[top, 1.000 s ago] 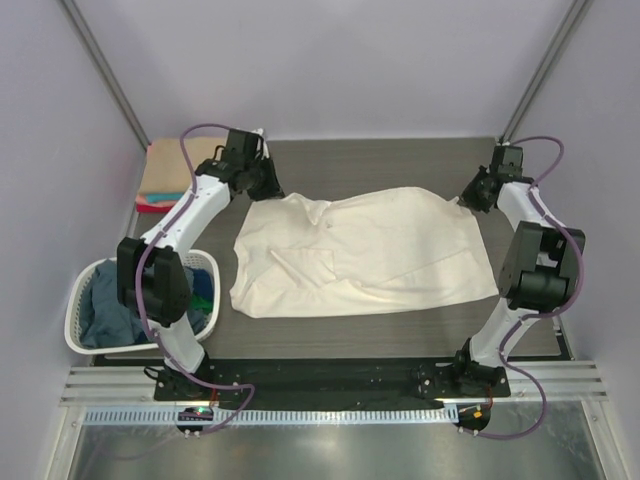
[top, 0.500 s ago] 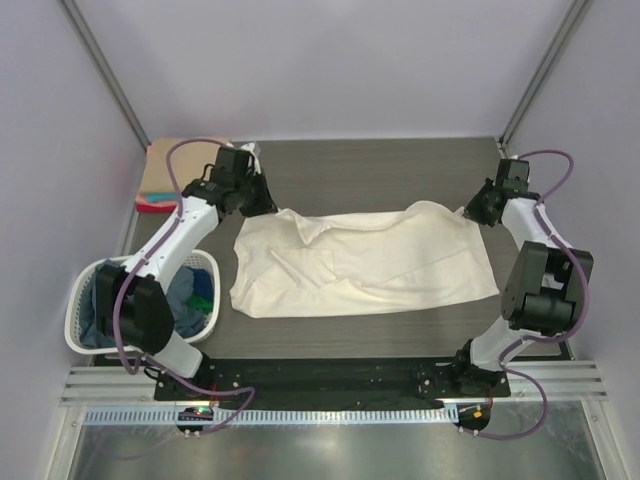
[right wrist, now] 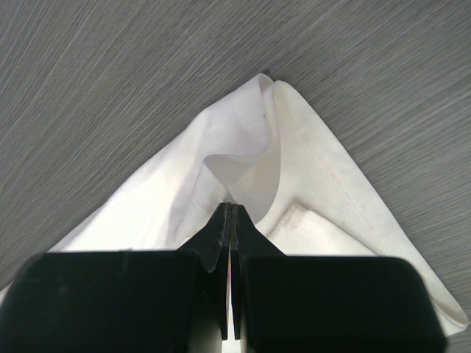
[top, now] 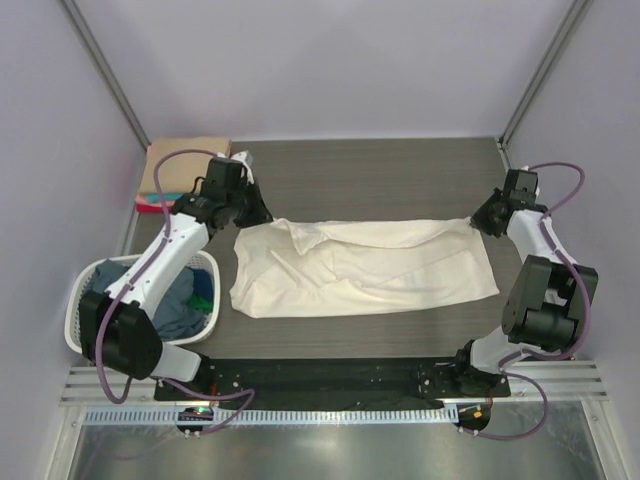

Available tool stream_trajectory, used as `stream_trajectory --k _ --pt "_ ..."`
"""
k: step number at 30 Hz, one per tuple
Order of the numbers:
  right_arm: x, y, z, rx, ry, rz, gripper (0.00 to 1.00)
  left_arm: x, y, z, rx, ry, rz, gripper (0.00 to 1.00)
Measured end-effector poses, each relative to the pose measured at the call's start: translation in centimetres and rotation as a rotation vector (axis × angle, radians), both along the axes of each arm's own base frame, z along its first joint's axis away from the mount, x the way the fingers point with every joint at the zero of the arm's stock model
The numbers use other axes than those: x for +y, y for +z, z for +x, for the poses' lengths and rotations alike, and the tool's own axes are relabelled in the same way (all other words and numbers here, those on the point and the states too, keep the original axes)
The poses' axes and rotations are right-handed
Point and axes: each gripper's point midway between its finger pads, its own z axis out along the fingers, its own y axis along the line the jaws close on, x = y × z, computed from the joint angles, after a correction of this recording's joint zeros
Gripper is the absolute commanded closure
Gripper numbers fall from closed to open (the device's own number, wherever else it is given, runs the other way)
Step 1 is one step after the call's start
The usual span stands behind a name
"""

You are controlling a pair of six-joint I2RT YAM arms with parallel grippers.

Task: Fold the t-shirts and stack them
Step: Fold the tshirt

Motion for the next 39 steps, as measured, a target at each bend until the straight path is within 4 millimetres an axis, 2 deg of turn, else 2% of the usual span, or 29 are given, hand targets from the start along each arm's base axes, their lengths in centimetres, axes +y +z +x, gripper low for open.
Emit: stream_trajectory --k 4,9,10,11,12,13,15,16,19,22,23,25,28,30,32,35,37,39 --pt "-0.3 -0.5 -0.7 0.014 -0.021 0.008 0.99 0.4 0.0 -1.1 0.002 0.006 0.002 1.0" --pt "-1.3 -1.6 -1.8 0.042 -0.072 0.013 0.99 1.2 -1.0 -3.3 0.036 0.025 0.009 0.99" --pt "-1.5 -1.8 -2.0 0.047 -0.085 0.015 0.93 1.5 -1.2 -3.9 0.045 0.028 0.011 0.95" --pt "-1.7 -1.9 -2.1 0.05 -0.096 0.018 0.78 1.7 -1.6 -4.5 0.056 0.031 0.015 0.89" --pt "-1.8 -1.9 -2.2 0.051 -0.107 0.021 0.55 1.9 -1.8 -5.0 0.063 0.032 0.015 0.69" --pt "-2.1 -1.9 -2.3 0.05 -0.125 0.027 0.22 2.1 -2.2 -5.9 0.077 0.035 0.015 0.61" --pt "-2.8 -1.9 -2.4 0.049 -0.148 0.029 0.05 2.3 -2.7 -7.1 0.096 0.037 0.014 0.47" --pt "-3.0 -1.9 -2.5 0.049 -0.159 0.031 0.01 2.4 -2.9 -7.8 0.105 0.038 0.017 0.44" --pt "-3.2 -1.8 -2.5 0.047 -0.168 0.025 0.0 3.0 -3.4 -9.4 0.125 0.053 0.024 0.41" --pt "-1.6 -0.8 -1.9 0.021 -0.125 0.007 0.02 3.3 -3.8 -9.6 0.126 0.071 0.035 0.42" --pt "-0.6 -0.4 -1.7 0.009 -0.099 0.003 0.03 3.2 -4.2 -9.6 0.133 0.078 0.039 0.43" --pt "2.6 0.8 -0.7 -0.032 -0.008 -0.006 0.03 2.9 -5.1 -9.3 0.15 0.08 0.051 0.43" --pt "7.4 1.4 0.3 -0.07 0.127 0.005 0.05 1.3 -7.7 -8.8 0.2 0.063 0.095 0.44" --pt "9.7 0.6 0.4 -0.065 0.191 0.023 0.05 0.3 -9.8 -8.5 0.237 0.052 0.13 0.47" --pt "10.6 -1.3 0.2 -0.024 0.219 0.037 0.06 -0.5 -12.0 -8.4 0.276 0.047 0.164 0.49" --pt "10.8 -4.6 -0.8 0.064 0.224 0.052 0.06 -1.4 -15.0 -8.2 0.323 0.051 0.204 0.5" --pt "10.8 -6.9 -2.1 0.13 0.223 0.057 0.06 -1.8 -16.8 -8.2 0.35 0.058 0.225 0.51" --pt "11.0 -6.6 -1.6 0.106 0.224 0.065 0.07 -2.5 -16.8 -7.4 0.338 0.063 0.222 0.52"
